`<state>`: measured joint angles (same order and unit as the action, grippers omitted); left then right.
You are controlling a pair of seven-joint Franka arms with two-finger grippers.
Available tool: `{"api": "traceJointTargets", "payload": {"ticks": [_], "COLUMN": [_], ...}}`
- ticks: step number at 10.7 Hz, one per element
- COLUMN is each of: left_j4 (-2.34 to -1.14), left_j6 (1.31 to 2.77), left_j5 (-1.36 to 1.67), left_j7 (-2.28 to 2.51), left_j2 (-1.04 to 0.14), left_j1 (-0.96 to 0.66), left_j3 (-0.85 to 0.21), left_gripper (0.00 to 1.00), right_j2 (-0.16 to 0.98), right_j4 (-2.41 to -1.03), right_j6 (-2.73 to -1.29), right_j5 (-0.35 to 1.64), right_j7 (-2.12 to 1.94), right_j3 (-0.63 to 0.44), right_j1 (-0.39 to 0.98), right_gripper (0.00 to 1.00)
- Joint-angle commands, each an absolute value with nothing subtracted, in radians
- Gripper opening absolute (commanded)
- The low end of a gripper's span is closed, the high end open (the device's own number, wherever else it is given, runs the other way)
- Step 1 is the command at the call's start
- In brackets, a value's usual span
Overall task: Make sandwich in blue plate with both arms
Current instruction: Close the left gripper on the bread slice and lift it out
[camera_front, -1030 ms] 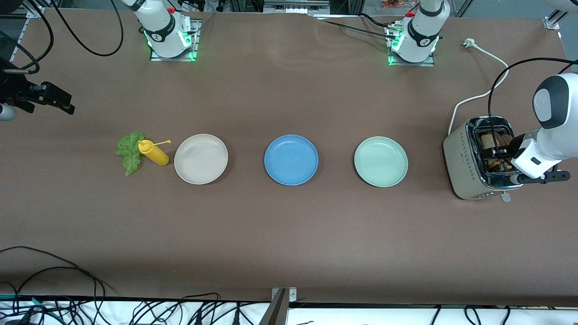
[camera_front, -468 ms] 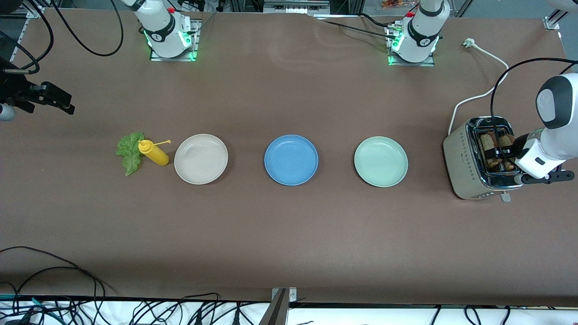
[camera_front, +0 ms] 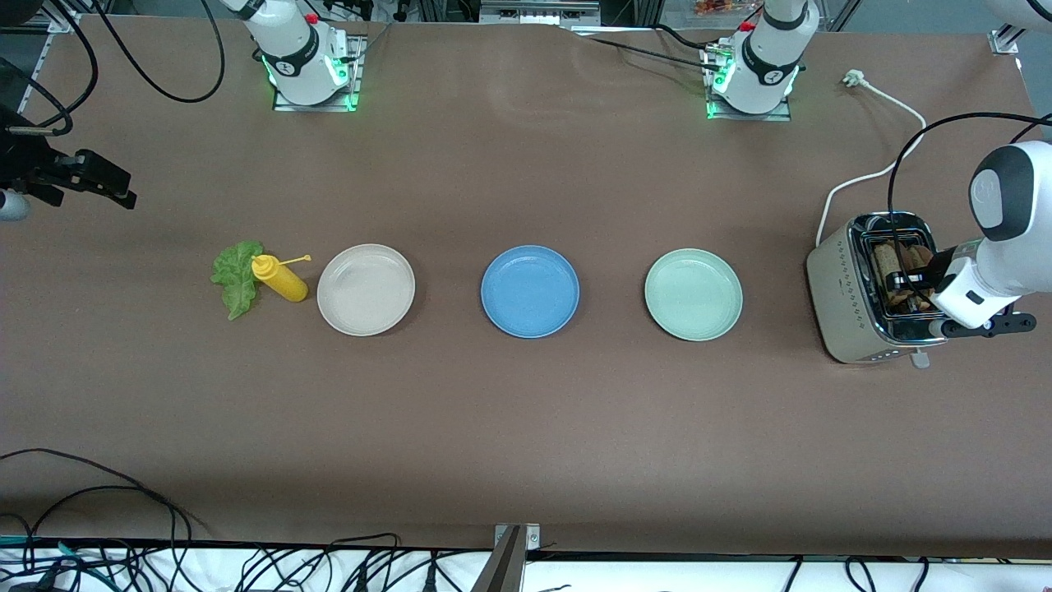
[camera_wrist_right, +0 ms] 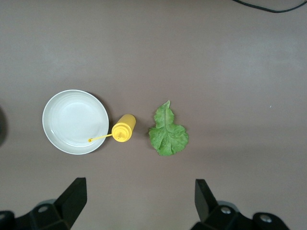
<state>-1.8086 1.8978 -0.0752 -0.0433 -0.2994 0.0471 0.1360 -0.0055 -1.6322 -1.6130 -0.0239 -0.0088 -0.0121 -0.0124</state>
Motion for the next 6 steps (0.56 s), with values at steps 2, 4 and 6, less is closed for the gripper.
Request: {"api": "traceJointTargets", "payload": {"ticks": [2, 4, 6], "left_j4": [-1.792, -1.793, -1.790], "left_j6": [1.872, 1.833, 1.786], "left_j5": [-0.092, -0.094, -0.092], "left_j7": [-0.043, -0.048, -0.089], "left_j2": [-0.240, -0.137, -0.065], "left_j1": [0.037, 0.037, 0.040], "left_j3": [0.130, 0.115, 0.065], "left_gripper": [0.00, 0.00, 0.00], "right_j2": [0.003, 0.002, 0.002], "right_j4": [-1.617, -1.617, -1.617], "right_j6": [-1.612, -1.612, -1.612], "right_j5": [-0.012, -0.012, -0.012], "right_j7": [-0.006, -0.006, -0.006], "right_j3": [-0.006, -0.006, -0.006], "right_j1": [-0.017, -0.017, -0.017], "right_gripper": [1.00, 1.00, 1.00]}}
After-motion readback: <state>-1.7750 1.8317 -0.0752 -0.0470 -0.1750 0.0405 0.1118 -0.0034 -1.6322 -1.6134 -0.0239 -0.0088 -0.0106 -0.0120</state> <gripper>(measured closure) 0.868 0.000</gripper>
